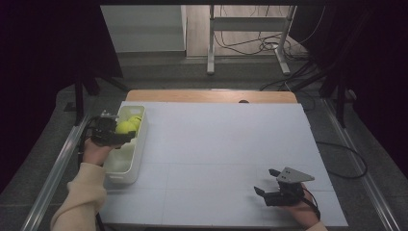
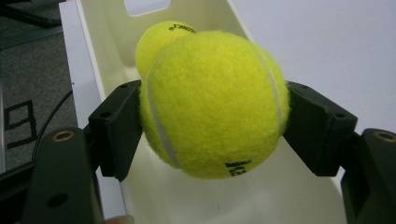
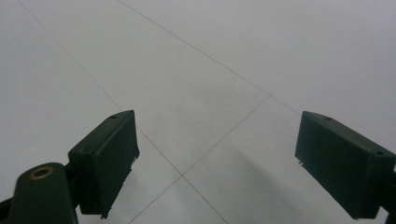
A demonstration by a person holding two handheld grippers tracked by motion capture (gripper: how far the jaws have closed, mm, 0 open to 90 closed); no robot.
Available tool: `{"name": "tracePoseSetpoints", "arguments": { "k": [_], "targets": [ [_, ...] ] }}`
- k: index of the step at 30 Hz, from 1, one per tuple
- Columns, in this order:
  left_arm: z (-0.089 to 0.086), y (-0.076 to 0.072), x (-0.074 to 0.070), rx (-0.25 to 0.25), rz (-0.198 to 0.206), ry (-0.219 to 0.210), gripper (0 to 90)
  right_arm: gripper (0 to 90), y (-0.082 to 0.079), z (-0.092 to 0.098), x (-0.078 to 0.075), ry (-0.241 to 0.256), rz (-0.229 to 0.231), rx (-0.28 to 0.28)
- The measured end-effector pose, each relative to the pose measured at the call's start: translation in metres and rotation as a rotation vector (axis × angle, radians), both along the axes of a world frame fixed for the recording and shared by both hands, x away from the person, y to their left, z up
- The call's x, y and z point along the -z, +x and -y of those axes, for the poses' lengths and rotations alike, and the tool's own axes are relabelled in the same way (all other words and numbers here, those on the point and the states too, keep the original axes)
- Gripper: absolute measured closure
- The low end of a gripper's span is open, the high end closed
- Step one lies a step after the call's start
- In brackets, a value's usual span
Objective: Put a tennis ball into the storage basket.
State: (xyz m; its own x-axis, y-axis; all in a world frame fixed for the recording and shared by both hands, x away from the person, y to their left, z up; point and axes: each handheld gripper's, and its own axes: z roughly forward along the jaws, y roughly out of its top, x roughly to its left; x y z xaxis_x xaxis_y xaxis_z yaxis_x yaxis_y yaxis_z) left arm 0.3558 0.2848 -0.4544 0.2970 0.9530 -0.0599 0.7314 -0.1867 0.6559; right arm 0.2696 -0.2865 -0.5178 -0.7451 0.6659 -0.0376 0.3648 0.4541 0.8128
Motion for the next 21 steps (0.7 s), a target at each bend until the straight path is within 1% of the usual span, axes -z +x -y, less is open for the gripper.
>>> {"name": "tracePoseSetpoints", "arguments": {
  "k": [4,5,6,8,11,13,15,18,19,21],
  "targets": [
    [-0.001,-0.001,-0.001,-0.005,0.003,-0.005,25.5,13.5,0.000,0.000,0.000,0.005,0.000,-0.001],
    [-0.001,-0.001,-0.001,-0.008,0.012,-0.005,24.7,13.5,0.000,0.000,0.000,0.005,0.000,-0.001],
    [-0.001,-0.001,-0.003,-0.013,0.024,-0.013,22.3,13.5,0.000,0.000,0.000,0.004,0.000,-0.001],
    [-0.002,-0.002,-0.006,-0.017,0.036,-0.030,16.9,13.5,0.000,0.000,0.000,0.001,0.001,0.002],
    [-0.001,-0.004,-0.010,-0.011,0.056,-0.030,13.5,13.5,0.000,0.000,0.000,0.000,0.001,0.003],
    [0.001,-0.006,-0.012,-0.002,0.073,-0.037,12.2,13.5,0.000,0.000,0.000,0.002,0.000,-0.001],
    [0.003,-0.009,-0.013,0.015,0.093,-0.059,11.6,13.5,0.000,0.000,0.000,0.003,0.001,0.000],
    [0.006,-0.012,-0.015,0.037,0.106,-0.069,11.7,13.5,0.000,0.000,-0.001,0.002,0.007,0.009],
    [0.007,-0.013,-0.016,0.046,0.112,-0.071,11.8,13.5,0.000,0.000,-0.001,0.009,0.010,0.009],
    [0.011,-0.016,-0.017,0.068,0.123,-0.086,11.7,13.5,0.000,0.001,-0.001,0.005,0.009,0.009]
  ]
}}
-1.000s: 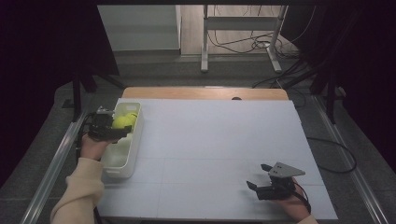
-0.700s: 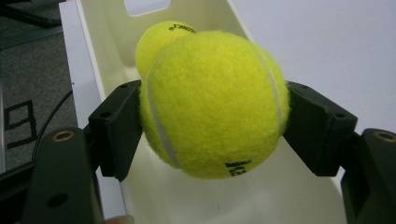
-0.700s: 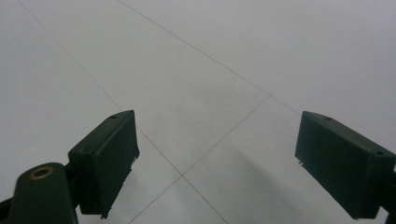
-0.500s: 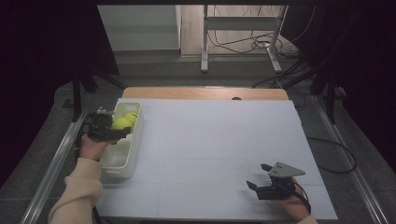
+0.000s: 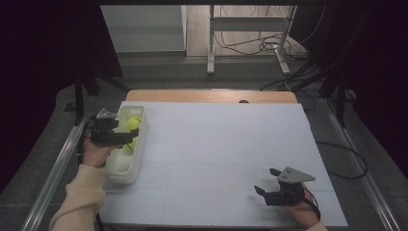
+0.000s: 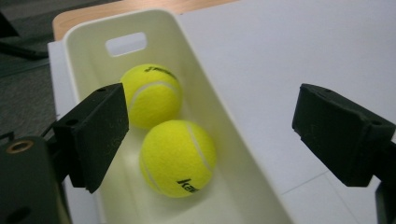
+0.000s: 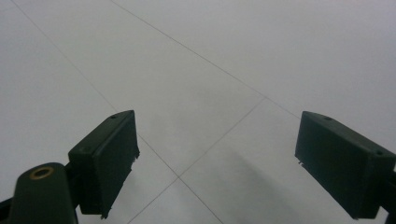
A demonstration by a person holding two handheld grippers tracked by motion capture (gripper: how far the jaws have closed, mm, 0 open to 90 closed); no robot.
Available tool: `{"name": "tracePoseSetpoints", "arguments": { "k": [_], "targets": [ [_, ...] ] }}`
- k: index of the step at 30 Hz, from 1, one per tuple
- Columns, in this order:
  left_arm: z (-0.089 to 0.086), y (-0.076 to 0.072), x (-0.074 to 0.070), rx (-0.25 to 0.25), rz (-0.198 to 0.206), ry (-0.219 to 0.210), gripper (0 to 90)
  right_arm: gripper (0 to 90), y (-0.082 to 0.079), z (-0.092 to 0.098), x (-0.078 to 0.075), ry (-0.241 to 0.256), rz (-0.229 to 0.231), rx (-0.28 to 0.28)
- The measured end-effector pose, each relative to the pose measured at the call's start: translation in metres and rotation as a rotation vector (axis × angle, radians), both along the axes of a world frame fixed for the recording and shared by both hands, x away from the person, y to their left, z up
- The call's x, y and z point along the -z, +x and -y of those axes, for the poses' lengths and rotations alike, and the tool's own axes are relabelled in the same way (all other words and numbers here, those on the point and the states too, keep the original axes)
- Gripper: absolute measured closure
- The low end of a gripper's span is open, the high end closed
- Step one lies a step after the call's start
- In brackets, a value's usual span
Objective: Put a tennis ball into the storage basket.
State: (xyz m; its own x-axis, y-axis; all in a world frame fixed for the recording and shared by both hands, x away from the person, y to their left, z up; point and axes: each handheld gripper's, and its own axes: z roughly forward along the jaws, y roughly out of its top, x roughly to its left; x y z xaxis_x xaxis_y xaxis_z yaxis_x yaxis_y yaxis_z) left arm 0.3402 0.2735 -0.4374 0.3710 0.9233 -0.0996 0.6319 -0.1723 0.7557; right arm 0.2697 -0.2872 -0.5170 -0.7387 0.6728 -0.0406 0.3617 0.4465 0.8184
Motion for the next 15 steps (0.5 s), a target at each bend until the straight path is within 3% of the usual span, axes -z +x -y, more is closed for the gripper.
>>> {"name": "tracePoseSetpoints", "arguments": {
  "k": [15],
  "targets": [
    [0.011,-0.015,-0.003,0.072,0.074,-0.085,11.6,13.5,0.001,0.001,0.000,0.006,-0.007,-0.004]
  ]
}}
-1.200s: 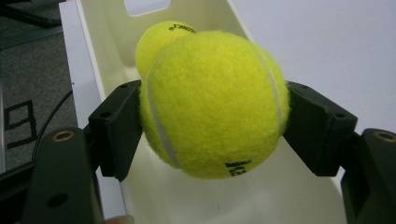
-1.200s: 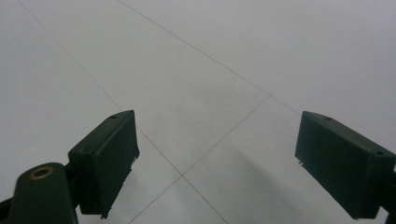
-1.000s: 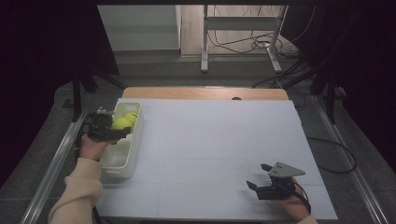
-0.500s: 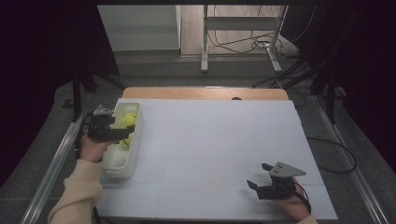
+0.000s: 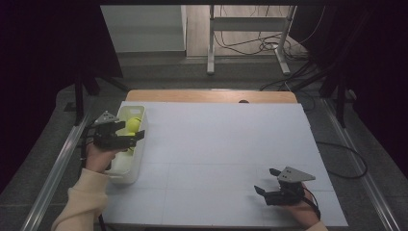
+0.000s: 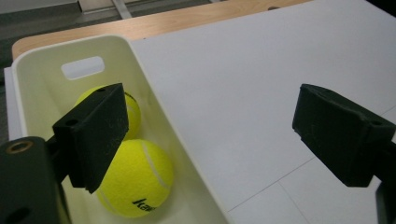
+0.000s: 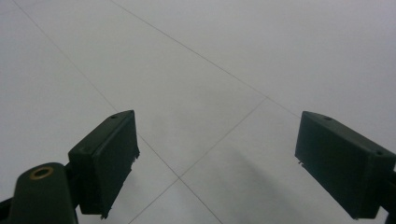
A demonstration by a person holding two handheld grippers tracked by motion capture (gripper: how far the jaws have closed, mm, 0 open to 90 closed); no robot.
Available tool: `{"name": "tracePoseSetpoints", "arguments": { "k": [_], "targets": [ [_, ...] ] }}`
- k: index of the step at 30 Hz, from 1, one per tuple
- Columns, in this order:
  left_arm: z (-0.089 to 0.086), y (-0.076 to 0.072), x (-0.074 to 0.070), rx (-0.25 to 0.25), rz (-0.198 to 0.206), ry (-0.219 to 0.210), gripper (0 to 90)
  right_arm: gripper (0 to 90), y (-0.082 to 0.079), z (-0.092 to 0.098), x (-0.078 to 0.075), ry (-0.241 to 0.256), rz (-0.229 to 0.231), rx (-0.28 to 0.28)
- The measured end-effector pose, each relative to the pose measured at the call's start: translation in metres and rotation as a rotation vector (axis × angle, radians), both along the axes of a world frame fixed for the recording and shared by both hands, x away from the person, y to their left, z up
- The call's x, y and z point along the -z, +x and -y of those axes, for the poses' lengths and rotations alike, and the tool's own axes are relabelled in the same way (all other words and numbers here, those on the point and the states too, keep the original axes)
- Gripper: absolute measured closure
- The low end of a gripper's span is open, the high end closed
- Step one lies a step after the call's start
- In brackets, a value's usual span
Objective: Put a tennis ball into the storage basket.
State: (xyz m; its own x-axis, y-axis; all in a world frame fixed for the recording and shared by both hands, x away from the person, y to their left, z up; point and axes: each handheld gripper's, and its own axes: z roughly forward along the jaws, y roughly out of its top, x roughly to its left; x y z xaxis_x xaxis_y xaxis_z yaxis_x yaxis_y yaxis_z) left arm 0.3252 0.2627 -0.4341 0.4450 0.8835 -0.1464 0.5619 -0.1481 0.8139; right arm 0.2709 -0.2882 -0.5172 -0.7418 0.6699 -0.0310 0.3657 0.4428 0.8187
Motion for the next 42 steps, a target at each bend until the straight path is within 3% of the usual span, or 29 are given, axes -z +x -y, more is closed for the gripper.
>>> {"name": "tracePoseSetpoints", "arguments": {
  "k": [12,22,26,30,42],
  "targets": [
    [0.009,-0.016,0.002,0.048,0.044,-0.050,11.5,13.5,-0.002,0.001,0.000,0.007,-0.002,-0.009],
    [0.030,-0.033,0.000,0.129,0.073,-0.088,11.4,13.5,-0.002,0.001,0.000,0.000,-0.001,-0.007],
    [0.040,-0.039,0.000,0.130,0.095,-0.059,11.4,13.5,-0.003,0.002,0.000,0.005,0.003,-0.004],
    [0.052,-0.046,0.002,0.179,0.098,-0.050,11.3,13.5,-0.003,0.003,-0.001,0.004,0.003,0.001],
    [0.075,-0.063,0.013,0.269,0.093,-0.079,11.2,13.6,-0.004,0.002,-0.002,0.010,0.009,-0.001]
  ]
}}
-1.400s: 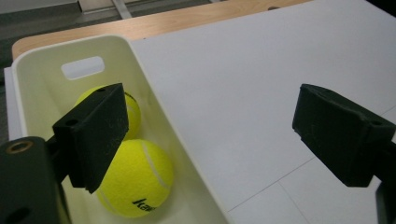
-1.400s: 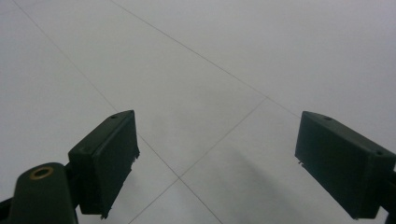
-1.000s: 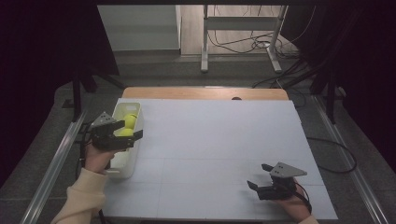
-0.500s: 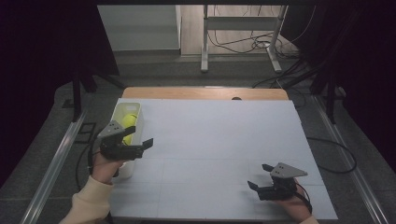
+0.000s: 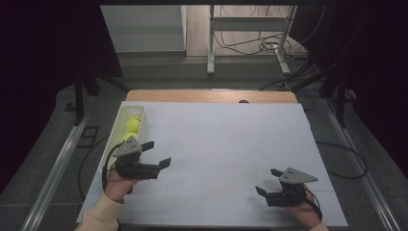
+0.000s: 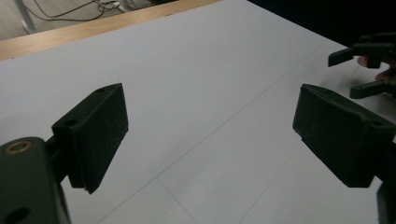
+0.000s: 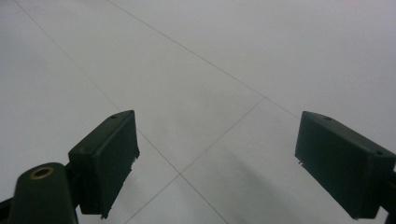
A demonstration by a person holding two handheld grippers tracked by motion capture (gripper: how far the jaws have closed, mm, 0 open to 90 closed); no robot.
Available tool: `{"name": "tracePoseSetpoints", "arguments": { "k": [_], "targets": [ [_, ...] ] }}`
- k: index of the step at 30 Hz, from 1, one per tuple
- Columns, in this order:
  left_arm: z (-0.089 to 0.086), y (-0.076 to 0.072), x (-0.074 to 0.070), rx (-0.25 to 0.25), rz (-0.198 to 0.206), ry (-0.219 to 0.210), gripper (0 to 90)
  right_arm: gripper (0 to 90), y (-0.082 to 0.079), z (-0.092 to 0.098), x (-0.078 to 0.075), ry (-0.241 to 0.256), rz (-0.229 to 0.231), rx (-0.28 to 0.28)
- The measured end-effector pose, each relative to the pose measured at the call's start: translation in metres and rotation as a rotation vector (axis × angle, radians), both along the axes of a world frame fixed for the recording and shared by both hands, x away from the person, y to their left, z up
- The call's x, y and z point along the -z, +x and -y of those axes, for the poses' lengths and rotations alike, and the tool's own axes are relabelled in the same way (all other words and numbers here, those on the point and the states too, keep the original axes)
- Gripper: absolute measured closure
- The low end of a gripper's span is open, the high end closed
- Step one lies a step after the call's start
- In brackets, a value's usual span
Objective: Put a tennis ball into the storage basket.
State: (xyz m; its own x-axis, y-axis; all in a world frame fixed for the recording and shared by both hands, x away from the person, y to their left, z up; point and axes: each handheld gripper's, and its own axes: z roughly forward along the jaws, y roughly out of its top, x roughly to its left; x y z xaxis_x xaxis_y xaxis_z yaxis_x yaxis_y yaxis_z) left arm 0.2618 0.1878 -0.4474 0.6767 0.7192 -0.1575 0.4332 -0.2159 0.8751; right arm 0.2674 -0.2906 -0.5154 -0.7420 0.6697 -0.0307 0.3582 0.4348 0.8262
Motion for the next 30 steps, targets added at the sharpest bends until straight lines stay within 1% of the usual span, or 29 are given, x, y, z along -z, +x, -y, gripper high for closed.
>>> {"name": "tracePoseSetpoints", "arguments": {
  "k": [2,3,4,6,7,8,10,15,17,22,25,26,28,30],
  "targets": [
    [0.006,-0.004,0.003,0.014,0.000,0.001,11.3,13.5,0.000,0.000,0.000,-0.001,-0.001,-0.001],
    [0.006,-0.004,0.003,0.014,0.000,0.001,11.2,13.5,0.000,0.000,0.000,-0.001,-0.001,-0.001],
    [0.010,-0.006,0.007,0.023,0.003,0.007,11.3,13.6,0.000,0.000,0.000,-0.001,0.000,-0.001],
    [0.013,-0.008,0.009,0.021,0.007,0.014,11.4,13.5,0.000,0.000,0.000,-0.003,0.000,0.000],
    [0.014,-0.009,0.011,0.024,0.006,0.012,11.4,13.5,-0.001,0.000,-0.001,-0.014,0.003,0.004],
    [0.016,-0.009,0.012,0.028,0.004,0.011,11.5,13.6,-0.001,-0.001,0.000,-0.002,0.003,0.000],
    [0.018,-0.012,0.016,0.028,0.001,0.013,11.5,13.5,-0.001,0.000,-0.001,0.001,0.004,-0.001],
    [0.023,-0.018,0.026,0.043,-0.001,0.011,11.4,13.5,-0.001,0.000,-0.001,0.001,0.003,0.002],
    [0.025,-0.020,0.029,0.044,-0.004,0.017,11.6,13.5,-0.001,0.000,-0.001,0.002,0.005,0.000],
    [0.027,-0.026,0.039,0.045,-0.016,0.015,11.6,13.5,-0.002,0.001,-0.001,-0.001,0.006,0.004],
    [0.028,-0.029,0.048,0.035,-0.021,0.026,11.6,13.6,-0.003,0.001,-0.002,0.001,0.008,0.007],
    [0.028,-0.029,0.048,0.035,-0.021,0.026,11.6,13.6,-0.003,0.001,-0.002,0.001,0.008,0.007],
    [0.029,-0.030,0.056,0.029,-0.034,0.047,11.6,13.5,-0.003,0.001,-0.002,0.003,0.007,0.004],
    [0.029,-0.031,0.061,0.023,-0.037,0.061,11.5,13.5,-0.004,0.000,-0.002,0.003,0.006,0.001]
  ]
}}
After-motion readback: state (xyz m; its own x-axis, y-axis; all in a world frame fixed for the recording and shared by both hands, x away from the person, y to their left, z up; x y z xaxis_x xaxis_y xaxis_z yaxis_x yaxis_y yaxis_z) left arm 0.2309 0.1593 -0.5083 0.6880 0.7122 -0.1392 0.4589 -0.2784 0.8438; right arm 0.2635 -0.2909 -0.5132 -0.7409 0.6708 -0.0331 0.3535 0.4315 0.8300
